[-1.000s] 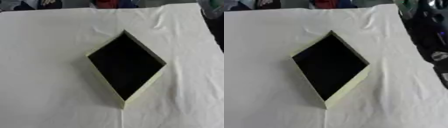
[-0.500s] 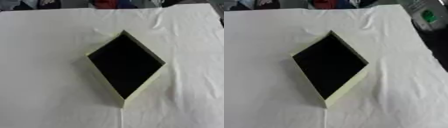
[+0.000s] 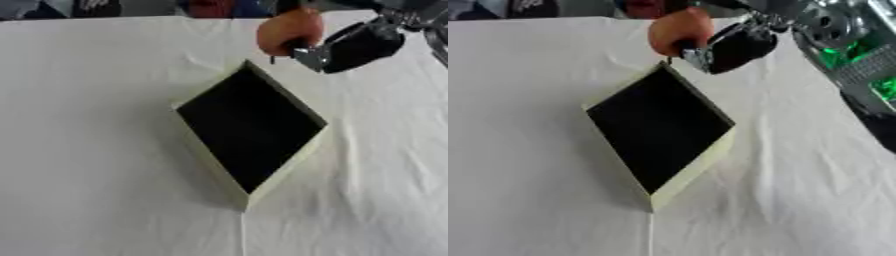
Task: Pick up objects on the table and place them in the box.
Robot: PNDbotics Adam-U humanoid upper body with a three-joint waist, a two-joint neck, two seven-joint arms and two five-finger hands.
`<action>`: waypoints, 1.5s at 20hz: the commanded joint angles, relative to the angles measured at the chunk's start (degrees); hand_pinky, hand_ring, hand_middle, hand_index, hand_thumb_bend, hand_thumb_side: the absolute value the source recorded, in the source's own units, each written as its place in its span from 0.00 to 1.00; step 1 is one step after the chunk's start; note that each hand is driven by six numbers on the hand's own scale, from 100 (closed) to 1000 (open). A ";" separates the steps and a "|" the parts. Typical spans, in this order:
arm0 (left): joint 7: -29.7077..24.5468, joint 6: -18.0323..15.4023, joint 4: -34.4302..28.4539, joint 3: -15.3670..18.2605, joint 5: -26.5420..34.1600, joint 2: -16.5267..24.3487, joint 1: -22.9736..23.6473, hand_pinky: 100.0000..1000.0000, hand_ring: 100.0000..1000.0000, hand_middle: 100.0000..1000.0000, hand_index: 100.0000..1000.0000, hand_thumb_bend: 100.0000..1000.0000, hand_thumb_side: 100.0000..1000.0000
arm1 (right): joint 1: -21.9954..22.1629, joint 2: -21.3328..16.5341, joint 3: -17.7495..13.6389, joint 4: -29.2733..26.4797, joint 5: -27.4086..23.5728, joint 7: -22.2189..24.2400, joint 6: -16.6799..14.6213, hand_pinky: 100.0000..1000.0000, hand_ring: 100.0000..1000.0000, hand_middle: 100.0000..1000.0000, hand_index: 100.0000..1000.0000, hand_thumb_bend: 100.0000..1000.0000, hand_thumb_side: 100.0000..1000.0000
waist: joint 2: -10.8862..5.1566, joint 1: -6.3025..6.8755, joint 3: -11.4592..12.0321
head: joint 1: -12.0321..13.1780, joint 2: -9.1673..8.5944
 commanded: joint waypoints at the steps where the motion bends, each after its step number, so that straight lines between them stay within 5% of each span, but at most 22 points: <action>1: -0.08 0.08 -1.12 0.20 -0.01 1.61 -0.11 0.60 0.63 0.70 0.78 0.00 0.63 | -0.05 -1.10 0.14 -1.46 -1.34 -1.12 0.10 0.55 0.64 0.39 0.51 0.00 0.00 | -1.42 -0.01 0.16 | 0.11 0.45; 15: -0.61 0.20 -1.12 -0.07 0.39 0.78 -0.25 0.60 0.63 0.70 0.78 0.00 0.64 | 5.19 4.41 3.07 4.25 -0.78 -3.82 1.96 0.50 0.64 0.38 0.51 0.00 0.10 | -1.04 0.31 1.17 | -1.01 0.23; 30: -0.85 0.35 -1.12 -0.09 0.62 0.27 -0.33 0.60 0.63 0.70 0.78 0.00 0.64 | 7.82 7.84 6.53 8.84 2.59 -1.48 1.50 0.50 0.64 0.39 0.51 0.00 0.07 | -0.83 0.24 1.82 | -1.39 -0.06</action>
